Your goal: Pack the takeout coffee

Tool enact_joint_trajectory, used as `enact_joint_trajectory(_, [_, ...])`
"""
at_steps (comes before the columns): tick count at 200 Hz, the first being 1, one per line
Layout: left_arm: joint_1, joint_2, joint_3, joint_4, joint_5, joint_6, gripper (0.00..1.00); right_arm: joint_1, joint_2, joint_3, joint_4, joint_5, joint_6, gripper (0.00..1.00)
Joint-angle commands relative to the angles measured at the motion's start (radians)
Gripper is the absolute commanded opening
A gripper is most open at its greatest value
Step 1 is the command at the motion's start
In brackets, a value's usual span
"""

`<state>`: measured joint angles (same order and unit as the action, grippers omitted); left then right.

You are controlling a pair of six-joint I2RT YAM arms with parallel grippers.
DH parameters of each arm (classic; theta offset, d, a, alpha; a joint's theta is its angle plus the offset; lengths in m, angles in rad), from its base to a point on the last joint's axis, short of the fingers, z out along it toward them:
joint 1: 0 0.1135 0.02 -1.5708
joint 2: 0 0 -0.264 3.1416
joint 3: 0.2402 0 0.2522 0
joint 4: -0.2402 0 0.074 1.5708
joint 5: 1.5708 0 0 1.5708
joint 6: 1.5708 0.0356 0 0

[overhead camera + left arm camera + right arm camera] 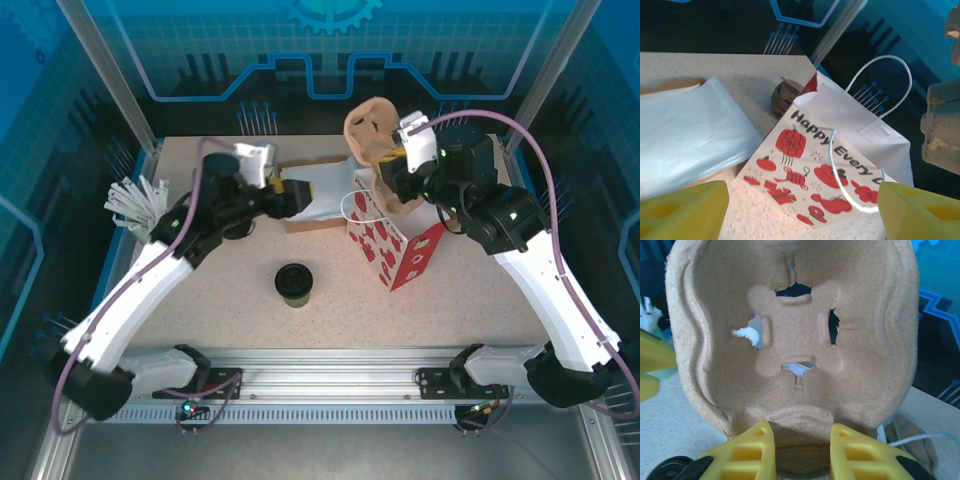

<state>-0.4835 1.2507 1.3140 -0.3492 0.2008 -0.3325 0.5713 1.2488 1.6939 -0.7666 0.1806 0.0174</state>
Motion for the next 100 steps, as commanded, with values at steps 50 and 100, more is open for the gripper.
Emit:
enact_joint_trajectory(50, [-0.02,0.505,0.478,-0.153,0.155,0.303,0.76,-0.106,-0.095,-0.106,-0.03,0.011,-0.007,0.23])
enact_joint_trajectory(100, [-0.063,0.806,0.885,-0.382,0.207,0.39,0.78,-0.141,-0.134,-0.138,-0.042,0.001,-0.007,0.23])
